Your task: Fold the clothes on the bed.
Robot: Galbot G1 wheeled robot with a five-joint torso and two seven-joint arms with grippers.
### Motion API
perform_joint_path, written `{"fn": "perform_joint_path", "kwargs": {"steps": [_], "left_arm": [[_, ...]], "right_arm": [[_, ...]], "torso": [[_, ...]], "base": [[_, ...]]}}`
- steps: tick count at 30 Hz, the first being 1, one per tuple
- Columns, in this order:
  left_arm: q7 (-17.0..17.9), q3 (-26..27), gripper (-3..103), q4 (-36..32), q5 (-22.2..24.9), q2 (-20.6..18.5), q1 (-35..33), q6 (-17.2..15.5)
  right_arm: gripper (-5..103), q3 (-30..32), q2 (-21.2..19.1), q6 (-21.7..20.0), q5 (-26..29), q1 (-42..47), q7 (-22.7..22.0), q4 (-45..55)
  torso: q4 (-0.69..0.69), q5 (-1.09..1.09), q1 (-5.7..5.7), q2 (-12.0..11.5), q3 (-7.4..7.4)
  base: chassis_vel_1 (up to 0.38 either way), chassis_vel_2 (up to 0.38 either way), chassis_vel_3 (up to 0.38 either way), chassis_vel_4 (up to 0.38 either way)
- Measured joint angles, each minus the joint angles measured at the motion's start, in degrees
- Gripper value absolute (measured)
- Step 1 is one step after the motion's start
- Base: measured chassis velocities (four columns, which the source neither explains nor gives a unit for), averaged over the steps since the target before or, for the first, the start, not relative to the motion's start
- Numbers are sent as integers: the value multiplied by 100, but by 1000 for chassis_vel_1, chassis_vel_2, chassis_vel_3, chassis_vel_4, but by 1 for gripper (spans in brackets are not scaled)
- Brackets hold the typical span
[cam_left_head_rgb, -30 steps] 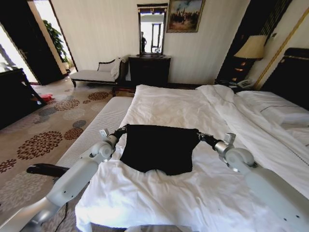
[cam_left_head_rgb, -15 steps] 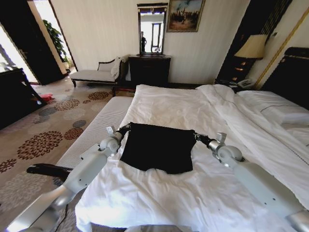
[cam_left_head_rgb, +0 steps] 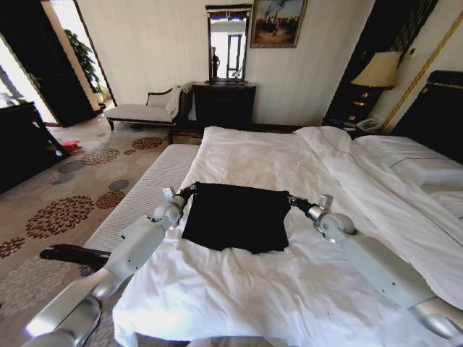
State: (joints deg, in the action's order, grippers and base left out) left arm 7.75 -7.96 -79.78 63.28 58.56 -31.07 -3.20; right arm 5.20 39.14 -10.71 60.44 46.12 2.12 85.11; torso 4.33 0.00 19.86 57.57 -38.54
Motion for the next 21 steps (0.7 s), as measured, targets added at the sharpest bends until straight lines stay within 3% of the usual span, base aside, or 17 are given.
{"fn": "perform_joint_path", "kwargs": {"steps": [11, 21], "left_arm": [[-104, 203, 1, -452, -241, -219, -512, 378], [-158, 656, 1, -1083, -461, -477, -1411, 633]], "right_arm": [[0, 259, 10, 286, -326, 599, 157, 436], [0, 864, 56, 658, -1218, 1591, 384, 1105]], "torso": [[-1, -1, 0, 0, 0], [-2, 0, 0, 1, 0]], "base": [[0, 0, 0, 0], [0, 0, 0, 0]]}}
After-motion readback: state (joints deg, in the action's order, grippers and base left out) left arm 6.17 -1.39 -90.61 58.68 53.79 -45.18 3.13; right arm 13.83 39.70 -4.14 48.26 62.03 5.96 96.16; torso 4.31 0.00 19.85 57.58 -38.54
